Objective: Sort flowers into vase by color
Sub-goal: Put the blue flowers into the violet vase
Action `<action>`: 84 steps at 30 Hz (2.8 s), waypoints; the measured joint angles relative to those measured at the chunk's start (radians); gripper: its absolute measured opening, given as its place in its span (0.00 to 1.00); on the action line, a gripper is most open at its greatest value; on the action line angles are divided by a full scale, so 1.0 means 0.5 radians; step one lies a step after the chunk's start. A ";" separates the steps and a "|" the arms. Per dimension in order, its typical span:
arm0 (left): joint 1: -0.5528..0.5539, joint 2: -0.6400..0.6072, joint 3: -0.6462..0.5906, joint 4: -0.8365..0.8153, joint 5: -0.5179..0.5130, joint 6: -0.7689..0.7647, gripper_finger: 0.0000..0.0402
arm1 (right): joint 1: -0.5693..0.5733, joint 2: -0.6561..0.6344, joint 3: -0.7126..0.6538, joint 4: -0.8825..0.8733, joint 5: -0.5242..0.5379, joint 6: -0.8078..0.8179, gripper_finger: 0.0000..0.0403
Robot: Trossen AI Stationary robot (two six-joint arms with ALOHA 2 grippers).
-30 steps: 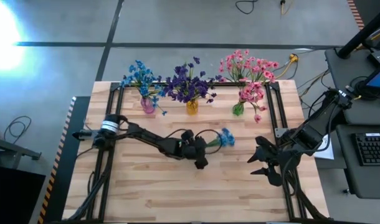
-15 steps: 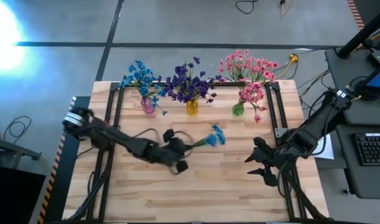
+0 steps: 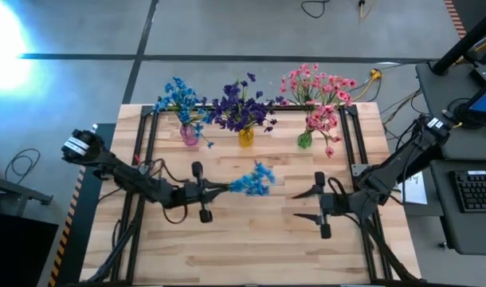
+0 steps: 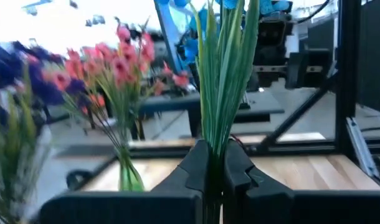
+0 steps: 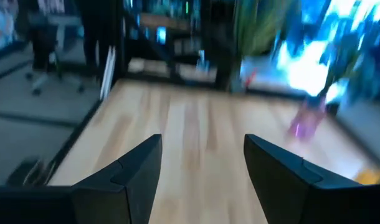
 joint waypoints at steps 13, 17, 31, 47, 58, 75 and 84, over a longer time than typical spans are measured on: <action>0.103 -0.081 -0.062 0.611 0.053 0.588 0.00 | -0.166 0.145 0.341 0.448 0.050 -0.841 0.54; 0.237 -0.120 -0.003 0.723 0.407 0.568 0.00 | -0.202 0.145 0.458 0.293 0.040 -0.830 0.54; 0.358 0.216 0.428 0.726 0.658 0.256 0.00 | -0.229 0.225 0.449 0.248 0.032 -0.747 0.54; 0.360 0.352 0.468 0.880 0.653 0.326 0.00 | -0.426 0.623 0.499 0.575 -0.108 -0.750 0.54; 0.350 0.440 0.415 0.876 0.653 0.317 0.00 | -0.499 0.723 0.610 0.628 -0.141 -0.598 0.54; 0.346 0.442 0.363 0.840 0.653 0.268 0.00 | -0.682 0.760 0.588 1.044 -0.391 -0.512 0.54; 0.347 0.463 0.399 0.781 0.649 0.229 0.00 | -0.807 0.810 0.589 1.107 -0.620 -0.442 0.54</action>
